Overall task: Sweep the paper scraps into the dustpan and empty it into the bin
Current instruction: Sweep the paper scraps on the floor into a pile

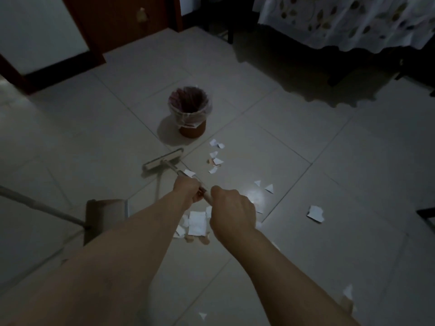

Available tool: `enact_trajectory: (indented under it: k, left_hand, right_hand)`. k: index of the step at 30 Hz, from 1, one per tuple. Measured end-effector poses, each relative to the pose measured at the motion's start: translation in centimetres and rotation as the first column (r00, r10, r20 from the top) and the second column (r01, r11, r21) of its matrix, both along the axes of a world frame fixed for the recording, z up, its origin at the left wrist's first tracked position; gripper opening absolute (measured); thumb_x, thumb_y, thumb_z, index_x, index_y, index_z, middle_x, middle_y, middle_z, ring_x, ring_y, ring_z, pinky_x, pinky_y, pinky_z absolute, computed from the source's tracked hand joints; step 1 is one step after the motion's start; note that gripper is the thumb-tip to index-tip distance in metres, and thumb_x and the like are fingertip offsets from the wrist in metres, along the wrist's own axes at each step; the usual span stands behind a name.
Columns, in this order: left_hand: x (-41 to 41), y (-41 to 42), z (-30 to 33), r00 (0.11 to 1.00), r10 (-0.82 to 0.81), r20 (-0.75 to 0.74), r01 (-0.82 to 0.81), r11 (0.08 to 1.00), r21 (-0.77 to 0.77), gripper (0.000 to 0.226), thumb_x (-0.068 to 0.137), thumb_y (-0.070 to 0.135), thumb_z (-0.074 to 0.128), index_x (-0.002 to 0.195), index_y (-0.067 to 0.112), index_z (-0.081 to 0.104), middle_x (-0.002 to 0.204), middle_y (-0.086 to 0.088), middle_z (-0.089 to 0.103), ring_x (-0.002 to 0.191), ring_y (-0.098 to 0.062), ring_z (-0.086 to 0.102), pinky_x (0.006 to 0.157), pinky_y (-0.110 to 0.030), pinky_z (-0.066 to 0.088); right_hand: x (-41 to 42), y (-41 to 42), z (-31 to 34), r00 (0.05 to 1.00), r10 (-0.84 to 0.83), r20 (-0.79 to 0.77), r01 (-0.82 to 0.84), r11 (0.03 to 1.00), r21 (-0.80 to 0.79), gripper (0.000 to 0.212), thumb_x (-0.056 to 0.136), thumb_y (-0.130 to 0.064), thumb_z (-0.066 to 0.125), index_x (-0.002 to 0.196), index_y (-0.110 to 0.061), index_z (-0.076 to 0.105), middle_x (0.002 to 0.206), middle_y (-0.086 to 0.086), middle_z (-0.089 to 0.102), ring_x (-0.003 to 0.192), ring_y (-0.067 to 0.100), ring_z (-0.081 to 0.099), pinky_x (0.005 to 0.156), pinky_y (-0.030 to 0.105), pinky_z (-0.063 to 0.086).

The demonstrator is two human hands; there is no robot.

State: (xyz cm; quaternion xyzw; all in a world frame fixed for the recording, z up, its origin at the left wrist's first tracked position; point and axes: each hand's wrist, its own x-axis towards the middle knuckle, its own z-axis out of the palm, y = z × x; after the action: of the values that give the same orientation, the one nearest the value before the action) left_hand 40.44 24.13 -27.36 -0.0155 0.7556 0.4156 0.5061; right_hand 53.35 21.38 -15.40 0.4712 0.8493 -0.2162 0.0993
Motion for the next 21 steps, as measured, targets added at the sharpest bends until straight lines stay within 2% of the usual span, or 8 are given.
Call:
enact_trajectory:
  k: [3,7,10,11,14,16,18,21]
  left_hand:
    - [-0.8,-0.3,-2.1,0.998,-0.045,0.033,0.046,0.999,-0.020,0.022,0.095,-0.005,0.048,0.075,0.002,0.050,0.072,-0.012,0.053,0.061,-0.018,0.054,0.057,-0.028,0.050]
    - [1.1,-0.8,-2.5,0.991,-0.106,0.083,0.110,0.993,-0.039,0.017,0.096,-0.001,0.050,0.080,-0.003,0.055,0.072,-0.013,0.055,0.061,-0.017,0.055,0.044,-0.022,0.053]
    - [3.9,-0.9,-2.2,0.984,-0.109,0.139,0.115,0.993,-0.034,0.013,0.097,0.000,0.048,0.085,-0.003,0.053,0.073,-0.014,0.054,0.062,-0.018,0.055,0.062,-0.027,0.056]
    - [4.7,-1.0,-2.1,0.983,-0.120,0.141,0.126,0.991,-0.037,0.012,0.097,-0.001,0.048,0.086,-0.003,0.053,0.074,-0.014,0.055,0.062,-0.018,0.055,0.060,-0.025,0.056]
    - [8.7,-1.2,-1.1,0.977,-0.149,0.149,0.155,0.988,-0.028,0.006,0.097,-0.002,0.047,0.098,-0.003,0.053,0.074,-0.014,0.056,0.062,-0.017,0.056,0.037,-0.017,0.051]
    - [11.7,-1.4,-0.4,0.971,-0.157,0.182,0.161,0.987,-0.006,0.007,0.098,-0.002,0.046,0.096,-0.003,0.052,0.074,-0.014,0.056,0.062,-0.017,0.056,0.036,-0.017,0.051]
    - [15.4,-1.8,0.4,0.960,-0.177,0.217,0.180,0.984,0.006,0.008,0.098,-0.001,0.044,0.098,-0.003,0.051,0.074,-0.013,0.055,0.061,-0.016,0.056,0.042,-0.017,0.053]
    - [20.8,-2.4,1.1,0.948,-0.201,0.247,0.202,0.979,0.022,0.024,0.097,-0.004,0.044,0.119,-0.011,0.051,0.074,-0.013,0.055,0.061,-0.016,0.056,0.038,-0.018,0.051]
  right_hand:
    - [-0.7,0.3,-2.2,0.999,0.013,0.051,-0.009,0.997,-0.072,0.028,0.094,-0.004,0.042,0.117,-0.009,0.058,0.118,0.011,0.062,0.106,0.026,0.061,0.072,0.029,0.037]
    - [1.7,-0.1,-2.8,0.996,0.037,0.086,-0.029,0.995,-0.098,0.034,0.095,-0.003,0.040,0.123,-0.012,0.056,0.119,0.011,0.061,0.108,0.027,0.060,0.078,0.030,0.043]
    - [4.2,-0.1,-2.6,0.995,0.025,0.098,-0.016,0.996,-0.087,0.035,0.093,-0.003,0.041,0.124,-0.012,0.056,0.116,0.010,0.062,0.106,0.026,0.061,0.075,0.029,0.042]
    - [5.0,-0.1,-2.5,0.995,0.016,0.102,-0.008,0.997,-0.078,0.033,0.094,-0.003,0.041,0.122,-0.011,0.056,0.114,0.010,0.063,0.105,0.026,0.062,0.075,0.029,0.042]
    - [9.0,-0.3,-1.5,0.993,0.006,0.115,0.001,0.998,-0.056,0.031,0.093,-0.004,0.041,0.118,-0.012,0.058,0.112,0.010,0.063,0.102,0.026,0.062,0.069,0.028,0.036]
    - [11.8,-0.4,-0.5,0.991,-0.013,0.133,0.022,0.997,-0.073,0.030,0.091,-0.003,0.043,0.116,-0.011,0.057,0.112,0.010,0.062,0.100,0.027,0.062,0.068,0.029,0.036]
    - [15.1,-0.6,0.7,0.987,-0.030,0.155,0.044,0.995,-0.087,0.032,0.089,-0.004,0.047,0.120,-0.010,0.055,0.110,0.010,0.060,0.090,0.026,0.059,0.068,0.029,0.036]
    - [20.1,-1.3,2.3,0.982,-0.049,0.185,0.066,0.994,-0.088,0.030,0.087,-0.005,0.050,0.116,-0.011,0.057,0.090,0.004,0.049,0.075,0.020,0.046,0.066,0.029,0.037]
